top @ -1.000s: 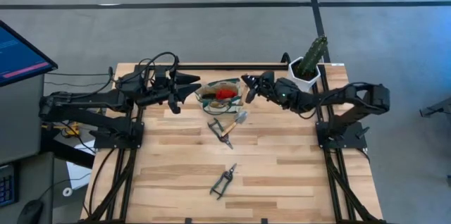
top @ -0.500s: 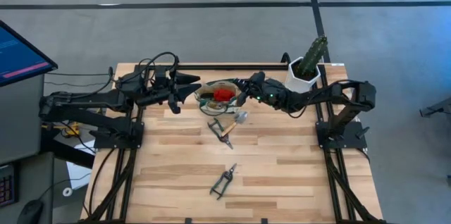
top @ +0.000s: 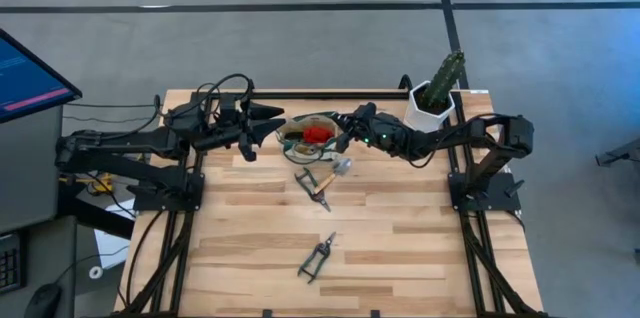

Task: Pick & Place Garden tools in Gardening bag
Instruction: Put the brown hand rake into the brown gardening bag

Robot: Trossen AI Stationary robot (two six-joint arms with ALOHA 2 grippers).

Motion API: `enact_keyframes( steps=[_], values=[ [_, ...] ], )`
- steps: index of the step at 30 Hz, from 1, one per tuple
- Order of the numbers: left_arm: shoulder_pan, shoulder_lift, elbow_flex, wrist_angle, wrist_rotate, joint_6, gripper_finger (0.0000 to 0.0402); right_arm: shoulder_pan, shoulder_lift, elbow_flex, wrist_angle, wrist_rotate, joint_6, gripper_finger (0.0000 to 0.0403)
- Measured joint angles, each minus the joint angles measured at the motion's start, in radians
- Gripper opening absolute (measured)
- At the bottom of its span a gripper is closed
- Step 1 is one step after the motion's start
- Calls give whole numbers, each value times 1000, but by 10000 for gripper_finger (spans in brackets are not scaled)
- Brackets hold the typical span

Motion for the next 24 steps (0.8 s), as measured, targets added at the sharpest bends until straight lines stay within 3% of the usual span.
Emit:
enact_keyframes(
  steps=[6, 13, 24],
  values=[
    [0, 0, 0, 0, 0, 0, 167, 17, 0, -26, -1, 26, 69, 0],
    [0, 0, 0, 0, 0, 0, 167, 98, 0, -26, 15, 293, 99, 0],
    [0, 0, 0, -1, 0, 0, 167, 156, 0, -26, -19, 452, 187, 0]
  ],
)
